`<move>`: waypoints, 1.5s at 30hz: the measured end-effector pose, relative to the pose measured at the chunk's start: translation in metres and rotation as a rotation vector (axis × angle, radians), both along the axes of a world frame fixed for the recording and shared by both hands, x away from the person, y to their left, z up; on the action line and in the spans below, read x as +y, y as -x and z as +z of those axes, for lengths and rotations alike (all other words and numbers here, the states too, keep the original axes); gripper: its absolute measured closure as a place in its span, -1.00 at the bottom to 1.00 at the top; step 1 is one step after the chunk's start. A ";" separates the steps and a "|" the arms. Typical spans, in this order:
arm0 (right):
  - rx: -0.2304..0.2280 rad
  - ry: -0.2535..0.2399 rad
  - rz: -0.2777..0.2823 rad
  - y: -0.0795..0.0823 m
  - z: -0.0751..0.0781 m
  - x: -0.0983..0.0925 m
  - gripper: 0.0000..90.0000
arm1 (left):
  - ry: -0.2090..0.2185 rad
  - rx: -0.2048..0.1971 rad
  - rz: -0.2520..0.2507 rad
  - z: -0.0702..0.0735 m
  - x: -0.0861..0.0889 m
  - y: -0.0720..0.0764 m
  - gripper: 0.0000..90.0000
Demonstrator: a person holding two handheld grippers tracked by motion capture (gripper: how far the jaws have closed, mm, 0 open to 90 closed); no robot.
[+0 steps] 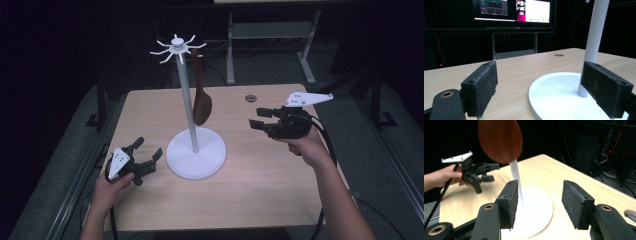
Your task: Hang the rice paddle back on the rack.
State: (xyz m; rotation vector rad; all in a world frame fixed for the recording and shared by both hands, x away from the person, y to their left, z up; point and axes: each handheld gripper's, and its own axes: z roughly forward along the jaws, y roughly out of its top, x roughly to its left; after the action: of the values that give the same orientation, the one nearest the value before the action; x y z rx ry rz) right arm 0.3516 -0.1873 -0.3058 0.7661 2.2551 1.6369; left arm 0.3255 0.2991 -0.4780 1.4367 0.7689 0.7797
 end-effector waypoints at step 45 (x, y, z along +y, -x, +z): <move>0.214 0.173 -0.342 0.048 -0.143 -0.083 -0.28 | -0.004 -0.002 -0.003 0.000 -0.001 0.000 -0.70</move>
State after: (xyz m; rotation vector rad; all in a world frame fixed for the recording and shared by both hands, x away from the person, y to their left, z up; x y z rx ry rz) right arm 0.3031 -0.2700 -0.4493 1.2492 2.2093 1.2372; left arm 0.3253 0.2985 -0.4784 1.4398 0.7644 0.7809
